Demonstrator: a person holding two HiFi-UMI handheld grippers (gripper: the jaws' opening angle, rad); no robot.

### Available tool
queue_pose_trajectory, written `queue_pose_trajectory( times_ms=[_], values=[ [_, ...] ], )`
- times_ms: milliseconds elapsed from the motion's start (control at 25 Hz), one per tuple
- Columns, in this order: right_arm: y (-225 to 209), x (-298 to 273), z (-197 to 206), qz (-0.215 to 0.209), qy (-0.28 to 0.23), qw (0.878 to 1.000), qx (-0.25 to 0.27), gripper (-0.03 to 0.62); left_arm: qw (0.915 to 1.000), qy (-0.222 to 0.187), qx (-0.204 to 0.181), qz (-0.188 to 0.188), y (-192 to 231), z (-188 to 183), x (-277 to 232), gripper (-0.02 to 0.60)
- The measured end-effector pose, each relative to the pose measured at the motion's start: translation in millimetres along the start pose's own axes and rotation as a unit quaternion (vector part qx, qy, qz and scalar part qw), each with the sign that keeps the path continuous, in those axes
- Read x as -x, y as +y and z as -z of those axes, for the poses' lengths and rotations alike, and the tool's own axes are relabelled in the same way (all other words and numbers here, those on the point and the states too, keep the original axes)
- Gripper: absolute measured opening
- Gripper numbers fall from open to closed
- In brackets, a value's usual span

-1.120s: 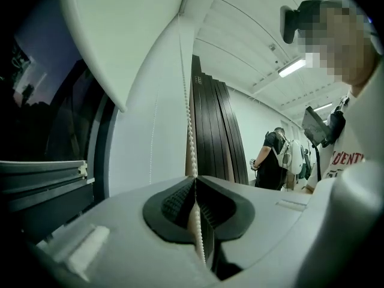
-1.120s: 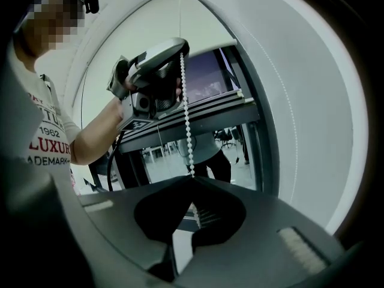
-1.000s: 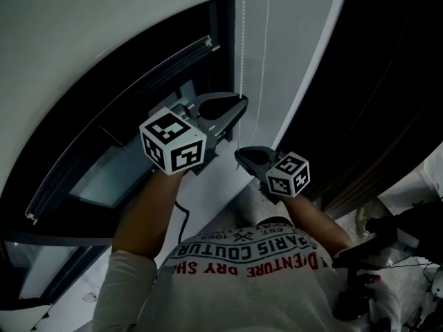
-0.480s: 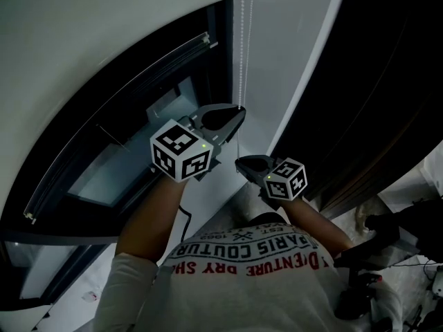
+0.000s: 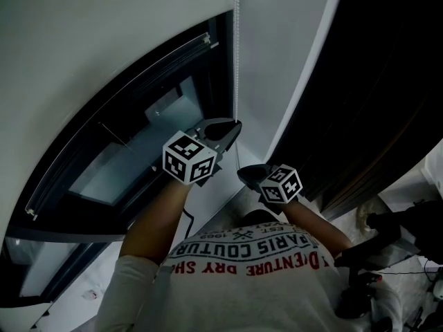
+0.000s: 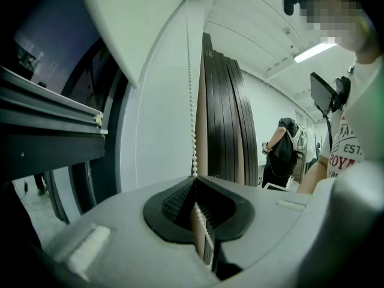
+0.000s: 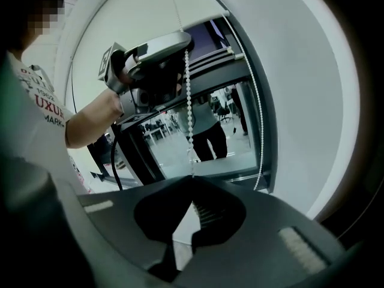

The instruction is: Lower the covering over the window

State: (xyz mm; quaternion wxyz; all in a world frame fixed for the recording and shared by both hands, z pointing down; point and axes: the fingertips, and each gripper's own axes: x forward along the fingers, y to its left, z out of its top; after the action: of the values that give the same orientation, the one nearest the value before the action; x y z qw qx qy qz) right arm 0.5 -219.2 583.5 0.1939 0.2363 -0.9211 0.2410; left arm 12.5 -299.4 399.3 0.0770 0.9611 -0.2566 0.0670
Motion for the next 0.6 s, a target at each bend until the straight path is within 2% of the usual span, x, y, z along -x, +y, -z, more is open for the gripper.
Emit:
queue_pose_trajectory(
  times_ms=[160,320,520,600],
  values=[
    [0.5,-7.3,26.9,-0.011,0.044,0.999,-0.006,0.008,0.9995,0.031,0.001,-0.002,1.2,31.7,-3.8,0.008],
    [-2.3,-9.6,45.9,-0.010,0.066,0.998,-0.019,0.009,0.9980,0.054,0.031,-0.006,8.1,63.4,-1.9,0.008],
    [-7.9,-5.1,36.0,-0.010,0.057,0.998,-0.014,0.012,0.9958,0.081,0.042,-0.006,9.3,90.0,-1.5,0.008],
    [-11.1,0.6,21.7,-0.010,0.048,0.999,0.000,0.065,0.9951,0.087,0.046,-0.004,9.1,98.6,-1.6,0.008]
  ],
)
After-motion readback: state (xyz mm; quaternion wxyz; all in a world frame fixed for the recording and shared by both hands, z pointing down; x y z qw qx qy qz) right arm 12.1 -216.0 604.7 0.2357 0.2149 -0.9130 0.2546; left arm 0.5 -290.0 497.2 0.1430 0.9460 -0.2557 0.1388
